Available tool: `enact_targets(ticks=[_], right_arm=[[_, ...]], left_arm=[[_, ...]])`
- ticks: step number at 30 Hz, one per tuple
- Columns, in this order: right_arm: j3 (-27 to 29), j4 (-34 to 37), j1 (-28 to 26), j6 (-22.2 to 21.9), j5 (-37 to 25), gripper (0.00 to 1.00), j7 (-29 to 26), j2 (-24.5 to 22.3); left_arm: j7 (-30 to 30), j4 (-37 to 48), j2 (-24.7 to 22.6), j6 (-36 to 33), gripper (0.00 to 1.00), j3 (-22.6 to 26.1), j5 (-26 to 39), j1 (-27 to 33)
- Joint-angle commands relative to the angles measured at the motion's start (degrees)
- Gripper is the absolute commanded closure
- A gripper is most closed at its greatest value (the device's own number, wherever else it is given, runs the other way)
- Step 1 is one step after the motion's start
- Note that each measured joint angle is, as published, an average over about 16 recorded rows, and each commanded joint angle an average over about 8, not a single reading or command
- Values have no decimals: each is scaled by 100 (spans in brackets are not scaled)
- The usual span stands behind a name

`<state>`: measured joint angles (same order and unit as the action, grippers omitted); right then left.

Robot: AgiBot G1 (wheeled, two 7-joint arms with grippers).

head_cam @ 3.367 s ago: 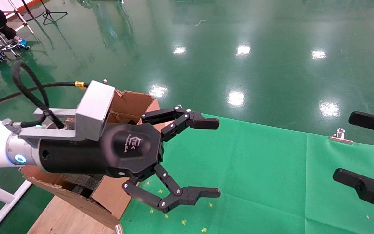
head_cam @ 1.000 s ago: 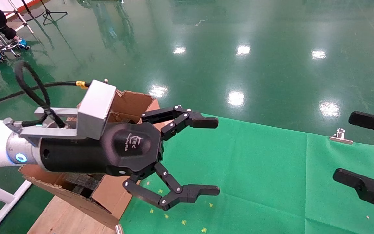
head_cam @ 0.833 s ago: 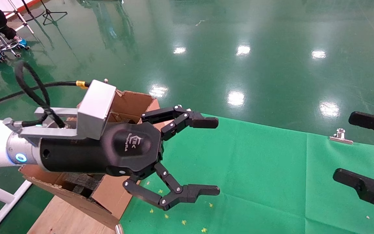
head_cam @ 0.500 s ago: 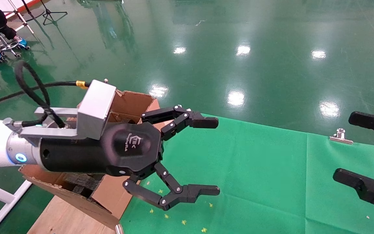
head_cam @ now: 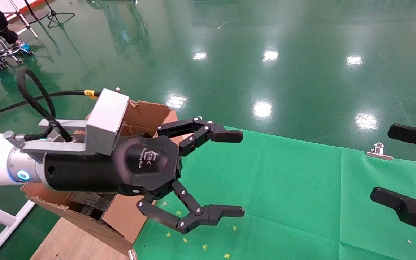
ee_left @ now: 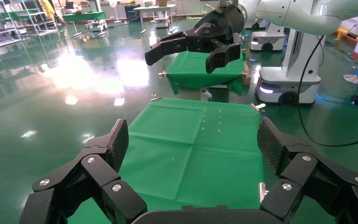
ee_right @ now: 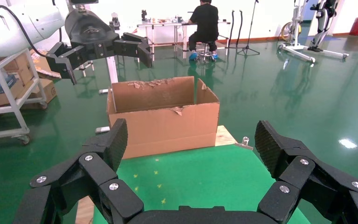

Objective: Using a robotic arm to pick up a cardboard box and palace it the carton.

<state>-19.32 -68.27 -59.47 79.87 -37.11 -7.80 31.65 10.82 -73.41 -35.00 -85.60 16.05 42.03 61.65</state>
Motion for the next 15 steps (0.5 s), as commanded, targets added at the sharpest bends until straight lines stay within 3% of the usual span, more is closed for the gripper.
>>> enact_targets(ticks=[1, 15], right_arm=[[0, 0, 0, 0, 0, 0, 0, 0], [0, 0, 0, 0, 0, 0, 0, 0]], left_arm=[[0, 0, 0, 0, 0, 0, 0, 0], [0, 0, 0, 0, 0, 0, 0, 0]])
